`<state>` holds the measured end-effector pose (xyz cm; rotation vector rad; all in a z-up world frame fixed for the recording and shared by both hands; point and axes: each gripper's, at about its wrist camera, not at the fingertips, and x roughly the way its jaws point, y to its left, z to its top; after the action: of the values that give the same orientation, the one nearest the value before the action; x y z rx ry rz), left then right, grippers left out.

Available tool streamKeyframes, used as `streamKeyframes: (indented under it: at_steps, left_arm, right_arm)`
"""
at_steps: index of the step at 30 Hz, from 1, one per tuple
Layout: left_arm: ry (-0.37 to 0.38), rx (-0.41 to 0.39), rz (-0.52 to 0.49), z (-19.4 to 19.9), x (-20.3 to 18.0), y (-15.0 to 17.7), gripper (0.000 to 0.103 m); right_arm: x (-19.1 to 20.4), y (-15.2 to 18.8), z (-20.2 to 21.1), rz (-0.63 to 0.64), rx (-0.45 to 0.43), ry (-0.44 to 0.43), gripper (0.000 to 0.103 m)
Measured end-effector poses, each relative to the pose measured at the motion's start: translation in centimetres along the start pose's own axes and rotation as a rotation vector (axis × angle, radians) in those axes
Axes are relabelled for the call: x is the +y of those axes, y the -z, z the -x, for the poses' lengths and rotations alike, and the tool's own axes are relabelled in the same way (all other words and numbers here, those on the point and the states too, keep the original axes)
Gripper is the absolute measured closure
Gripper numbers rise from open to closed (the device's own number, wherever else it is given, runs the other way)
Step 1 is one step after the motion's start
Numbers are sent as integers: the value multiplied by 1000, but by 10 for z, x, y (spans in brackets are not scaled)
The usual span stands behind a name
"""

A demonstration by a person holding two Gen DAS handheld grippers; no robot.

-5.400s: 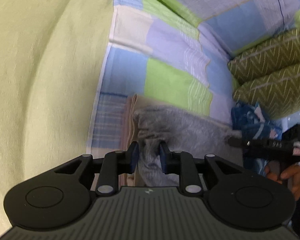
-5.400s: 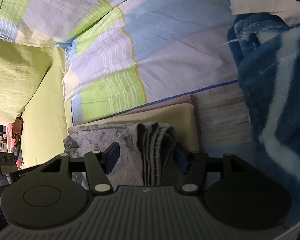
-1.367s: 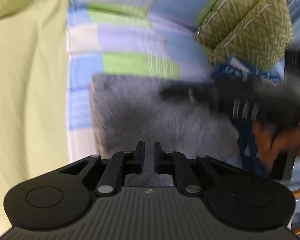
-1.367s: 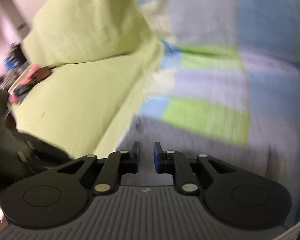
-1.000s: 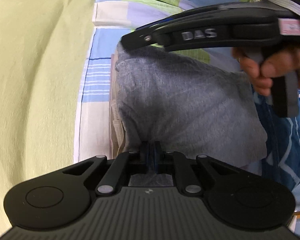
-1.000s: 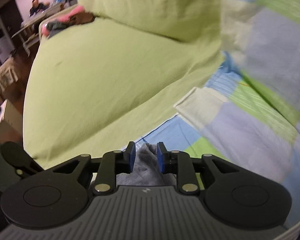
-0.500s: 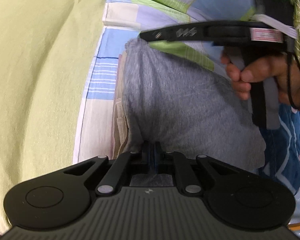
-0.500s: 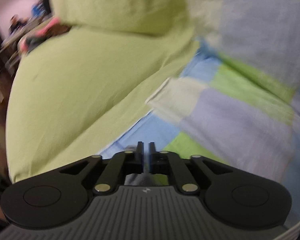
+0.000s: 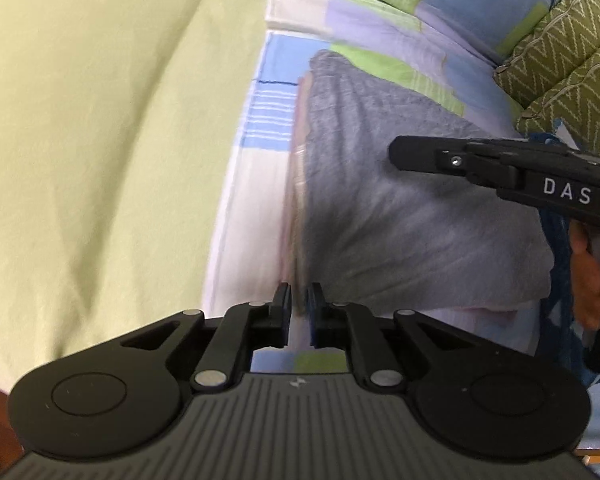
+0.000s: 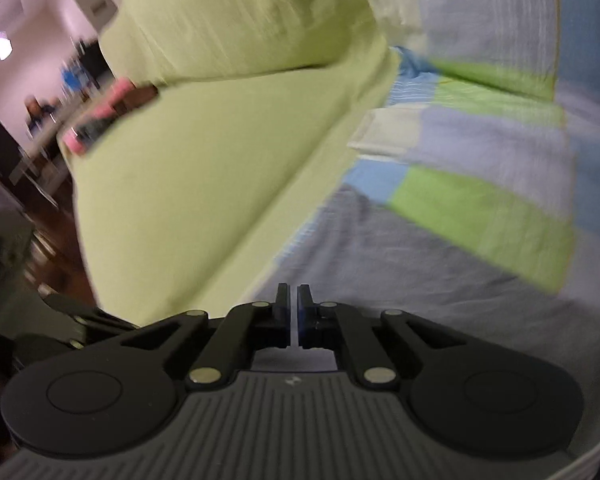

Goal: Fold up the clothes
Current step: 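Open the left gripper and grasp the folded cloth edge with the right gripper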

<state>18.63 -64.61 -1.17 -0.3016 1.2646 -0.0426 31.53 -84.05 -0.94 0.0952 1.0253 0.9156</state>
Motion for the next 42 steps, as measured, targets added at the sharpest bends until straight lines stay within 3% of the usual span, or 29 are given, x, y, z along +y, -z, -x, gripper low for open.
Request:
streamKeyframes:
  at_steps: [2, 6, 10, 13, 16, 23, 28, 30, 31, 32, 35, 42]
  left_arm:
    - [-26, 0, -8, 5, 2, -2, 94]
    - [-11, -36, -79, 30, -8, -16, 94]
    - [35, -52, -225, 31, -52, -34, 94]
    - [81, -49, -304, 19, -85, -40, 94]
    - [95, -53, -380, 6, -115, -41, 94]
    - [117, -68, -436, -17, -153, -52, 94]
    - [123, -69, -432, -31, -166, -61, 94]
    - [122, -65, -429, -37, -169, -63, 94]
    - [118, -63, -429, -40, -170, -63, 94]
    - [116, -64, -431, -42, -172, -63, 94]
    - [111, -70, -433, -45, -174, -62, 94]
    - [103, -78, -454, -50, -179, -61, 94]
  right_arm:
    - [6, 8, -2, -1, 18, 41, 100]
    - [22, 38, 50, -117, -86, 150, 96]
    - [17, 79, 103, -306, -116, 314, 92]
    - [8, 108, 130, -373, -110, 441, 90]
    - [-4, 127, 144, -425, -126, 486, 86]
    - [-28, 143, 141, -578, -241, 420, 73]
    - [-46, 151, 128, -669, -280, 373, 72]
    - [-52, 152, 125, -669, -270, 343, 77]
    - [-54, 152, 125, -665, -266, 332, 96]
    - [-53, 152, 126, -652, -268, 324, 100]
    - [-47, 147, 134, -609, -294, 304, 100]
    - [-43, 137, 146, -581, -303, 388, 101]
